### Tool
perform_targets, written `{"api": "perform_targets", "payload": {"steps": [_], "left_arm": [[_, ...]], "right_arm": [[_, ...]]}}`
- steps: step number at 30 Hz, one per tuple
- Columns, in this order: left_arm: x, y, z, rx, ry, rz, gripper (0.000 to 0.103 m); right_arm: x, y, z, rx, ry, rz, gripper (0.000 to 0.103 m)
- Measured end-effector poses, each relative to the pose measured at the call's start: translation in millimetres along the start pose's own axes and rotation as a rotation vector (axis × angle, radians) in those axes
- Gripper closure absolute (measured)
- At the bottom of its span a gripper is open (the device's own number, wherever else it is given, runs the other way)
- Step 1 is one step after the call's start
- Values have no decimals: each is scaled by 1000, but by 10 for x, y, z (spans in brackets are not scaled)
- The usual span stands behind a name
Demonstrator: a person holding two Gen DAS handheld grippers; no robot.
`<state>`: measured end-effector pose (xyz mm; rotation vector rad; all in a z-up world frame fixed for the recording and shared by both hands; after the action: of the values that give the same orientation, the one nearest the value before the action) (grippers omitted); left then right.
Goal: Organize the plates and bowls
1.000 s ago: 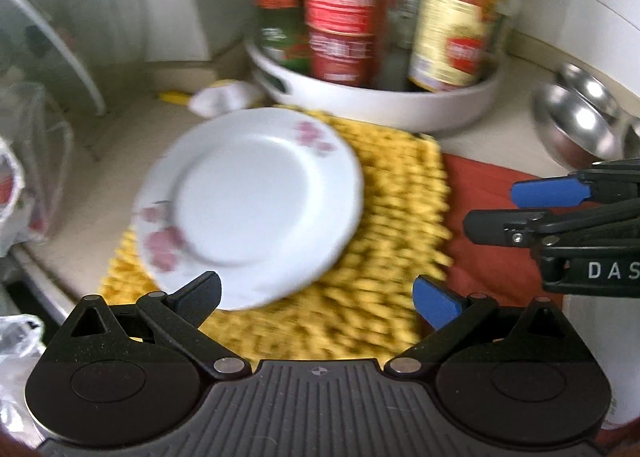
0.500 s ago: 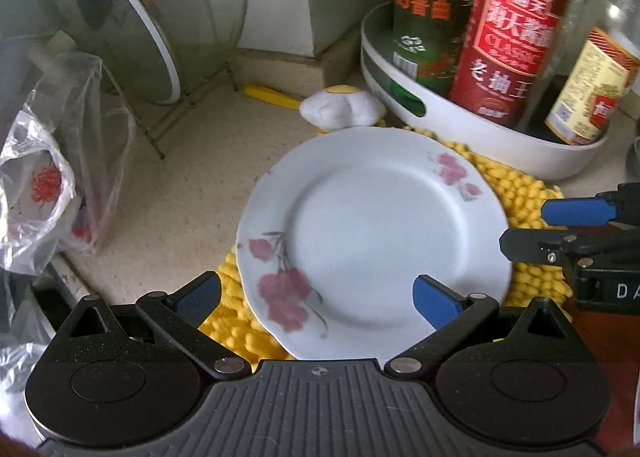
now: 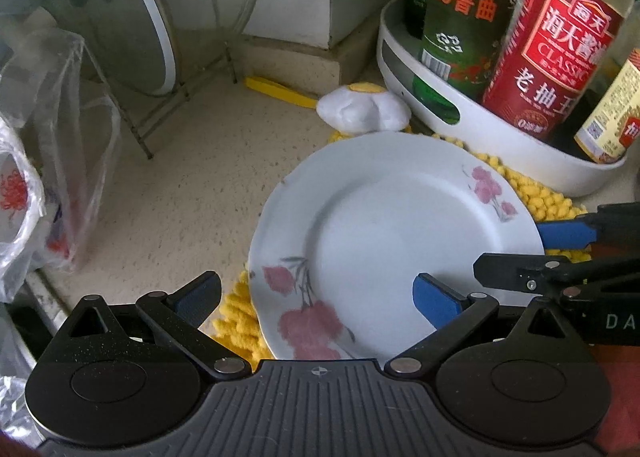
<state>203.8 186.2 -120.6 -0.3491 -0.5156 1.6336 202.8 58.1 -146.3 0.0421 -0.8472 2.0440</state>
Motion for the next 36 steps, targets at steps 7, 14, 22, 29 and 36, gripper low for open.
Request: {"api": "perform_targets", "payload": {"steps": [7,14,22,29,36], "left_arm": [[72,26,-87,11,108,58,0],[-5,11,-117,-21,152,10,0],[-3,-7,-145,-63,192,-34,0],[-25,-73,-148,-41,188,-5,1],[-44,7,32,-33,205,46,1]], "right_arm": [[11,-25,-83,20,-25,-28,52],[-43,19,-15,46,-47,-46,52],[-46,4,-17,28,-45,-44,62],[-79,-1,-29,14,-42,-51,65],[-65,-22,44,16,-45,-62,65]]}}
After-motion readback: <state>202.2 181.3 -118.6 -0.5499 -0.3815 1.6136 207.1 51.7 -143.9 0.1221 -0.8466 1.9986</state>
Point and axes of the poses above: each gripper's, at about its wrist camera, not at the fingertips, and z roughly against the way its jaws point, x to its left, y to its underside, the point moved 6 cm from there along -z, roughly the way its jaws point, and after that the axes turned 4 degrees about -z, right-handed, at the moved point
